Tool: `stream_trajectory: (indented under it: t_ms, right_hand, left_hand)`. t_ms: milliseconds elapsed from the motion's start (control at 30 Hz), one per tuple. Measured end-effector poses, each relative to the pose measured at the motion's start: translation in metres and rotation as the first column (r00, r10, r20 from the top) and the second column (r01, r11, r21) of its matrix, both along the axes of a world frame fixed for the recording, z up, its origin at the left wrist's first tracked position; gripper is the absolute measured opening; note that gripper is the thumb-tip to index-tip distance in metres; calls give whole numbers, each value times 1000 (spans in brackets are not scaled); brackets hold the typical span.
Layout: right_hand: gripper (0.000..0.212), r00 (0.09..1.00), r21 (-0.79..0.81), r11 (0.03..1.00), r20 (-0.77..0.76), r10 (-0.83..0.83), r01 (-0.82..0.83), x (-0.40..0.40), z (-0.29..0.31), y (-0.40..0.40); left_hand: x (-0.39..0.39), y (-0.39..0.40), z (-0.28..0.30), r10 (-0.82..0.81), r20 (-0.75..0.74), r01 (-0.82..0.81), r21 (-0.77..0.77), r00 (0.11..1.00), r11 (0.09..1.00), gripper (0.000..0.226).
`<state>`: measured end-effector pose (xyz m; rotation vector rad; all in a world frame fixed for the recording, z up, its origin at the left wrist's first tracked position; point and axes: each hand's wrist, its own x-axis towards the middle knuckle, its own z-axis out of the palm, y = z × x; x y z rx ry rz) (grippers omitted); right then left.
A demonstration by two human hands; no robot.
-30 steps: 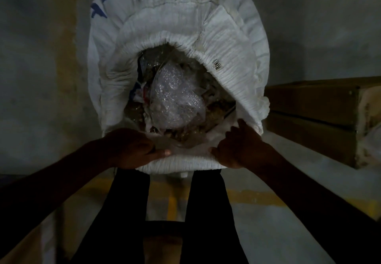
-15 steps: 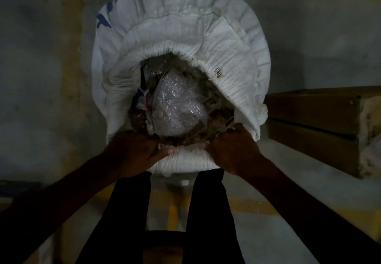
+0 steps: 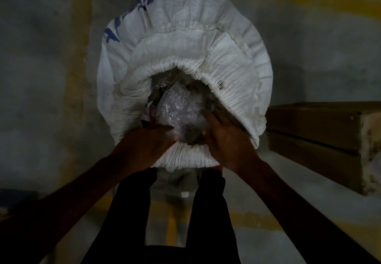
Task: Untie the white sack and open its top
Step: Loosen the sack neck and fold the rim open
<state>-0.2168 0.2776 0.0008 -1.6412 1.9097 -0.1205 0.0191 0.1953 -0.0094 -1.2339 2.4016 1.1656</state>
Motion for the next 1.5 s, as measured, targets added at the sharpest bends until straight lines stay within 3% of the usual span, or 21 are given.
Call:
stream_trajectory:
  t_ms: [67, 167, 233, 300, 400, 500, 600, 700, 833, 967, 1167, 1233, 1300, 1400, 1500]
  right_hand:
    - [61, 985, -61, 994, 150, -86, 96, 0, -3, -11]
    - [63, 923, -175, 946, 326, -204, 271, 4, -4, -32]
    - [63, 881, -217, 910, 404, -247, 355, 7, -1, -47]
    - [64, 855, -252, 879, 447, -265, 404, 6, 4, -63]
    - [63, 877, -355, 848, 422, -231, 395, -2, 13, -82]
    - [62, 962, -438, 864, 215, -168, 248, -15, 22, -97]
    - [62, 986, -441, 888, -33, -164, 133, -26, 25, -109]
    - [66, 969, -428, 895, -141, -201, 123, -31, 22, -123]
    - [73, 940, -431, 895, -244, -238, 115, -33, 15, -145]
    - [72, 862, -393, 918, -448, -237, 48, -36, -4, -171]
    - [40, 718, -286, 906, -695, 29, -313, -42, -33, -181]
    - [31, 723, -312, 862, -685, 88, -400, -42, -38, -183]
    - [29, 790, -358, 840, -599, 129, -408, -42, -34, -188]
    - [31, 918, -436, 861, -387, 81, -260, -42, -15, -198]
    - [31, 976, -503, 859, -218, -15, -99, -37, 1, -209]
  left_hand:
    - [-9, -12, -3, 222, -32, -218, 91, 975, 972, 82]
    - [-27, -37, -4, 546, -188, -485, 290, 816, 825, 49]
    - [-39, -52, -3, 659, -276, -563, 354, 700, 747, 51]
    - [-49, -64, 2, 698, -300, -625, 313, 650, 715, 56]
    - [-55, -78, 4, 596, -416, -631, 67, 687, 773, 60]
    - [-50, -92, 5, 461, -413, -581, -233, 785, 780, 58]
    - [-47, -99, 10, 364, -310, -477, -516, 878, 712, 53]
    - [-45, -106, 10, 286, -254, -381, -676, 924, 630, 54]
    - [-50, -120, 3, 328, -188, -351, -750, 926, 561, 69]
    - [-62, -142, -14, 472, -59, -378, -691, 879, 617, 84]
    - [-67, -158, -39, 371, 223, -133, -673, 902, 728, 61]
    - [-67, -157, -34, 337, 242, -86, -684, 910, 724, 54]
    - [-65, -160, -28, 301, 264, -38, -692, 916, 721, 52]
    - [-58, -175, -17, 265, 235, -3, -744, 935, 669, 50]
    - [-56, -189, -9, 315, 67, -136, -804, 947, 579, 47]
